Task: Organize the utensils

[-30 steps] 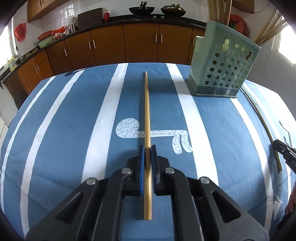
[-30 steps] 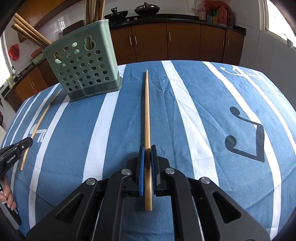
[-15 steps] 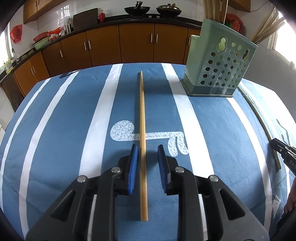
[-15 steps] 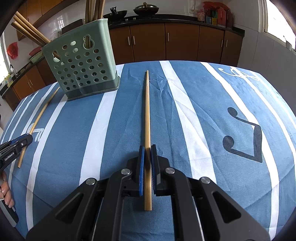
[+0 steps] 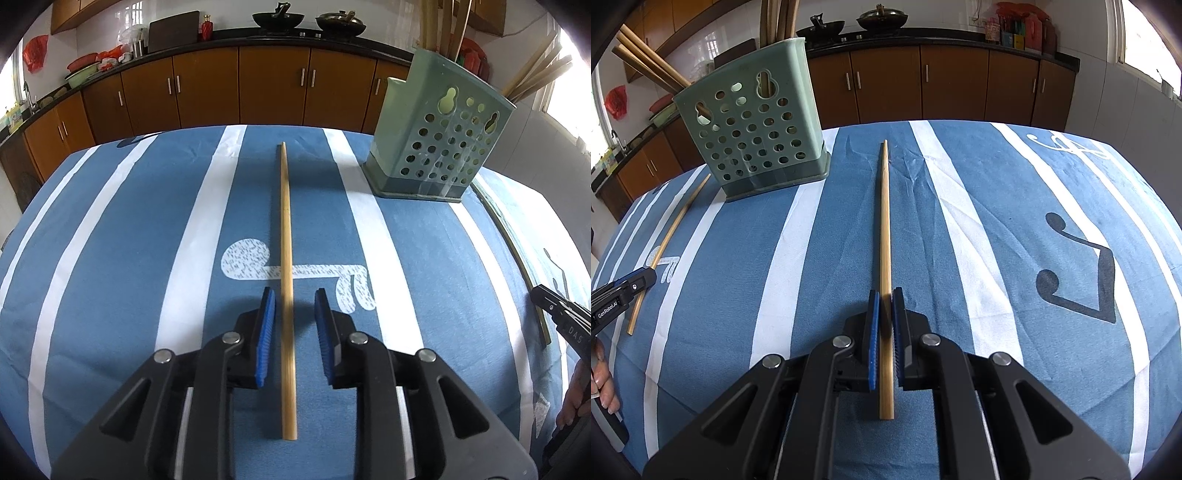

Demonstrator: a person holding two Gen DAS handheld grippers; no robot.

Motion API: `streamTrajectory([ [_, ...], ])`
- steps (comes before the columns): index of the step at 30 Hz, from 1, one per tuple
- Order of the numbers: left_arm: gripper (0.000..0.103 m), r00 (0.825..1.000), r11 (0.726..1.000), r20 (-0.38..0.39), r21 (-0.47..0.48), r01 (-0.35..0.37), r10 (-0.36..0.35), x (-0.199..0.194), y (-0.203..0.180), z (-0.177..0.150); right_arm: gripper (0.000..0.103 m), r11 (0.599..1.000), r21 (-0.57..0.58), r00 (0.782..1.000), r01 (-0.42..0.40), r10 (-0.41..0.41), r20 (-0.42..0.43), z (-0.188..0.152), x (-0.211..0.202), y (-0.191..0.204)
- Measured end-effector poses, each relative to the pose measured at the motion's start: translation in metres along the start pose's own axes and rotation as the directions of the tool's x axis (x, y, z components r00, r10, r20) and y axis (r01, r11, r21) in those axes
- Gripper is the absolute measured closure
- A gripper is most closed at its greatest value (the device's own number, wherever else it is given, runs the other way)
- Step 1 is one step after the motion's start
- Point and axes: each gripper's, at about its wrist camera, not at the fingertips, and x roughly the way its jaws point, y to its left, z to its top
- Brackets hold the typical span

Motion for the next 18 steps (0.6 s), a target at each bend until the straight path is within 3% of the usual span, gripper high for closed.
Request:
streamTrajectory([
  [18,0.079,1.000,1.000,0.002,-0.009,0.009,-0.009,-0.0012,0.0011,-0.0008,0.095,1.000,0.009,1.000,-0.008,0.008,0.001,-0.0011,-0.0002,-0.0017],
])
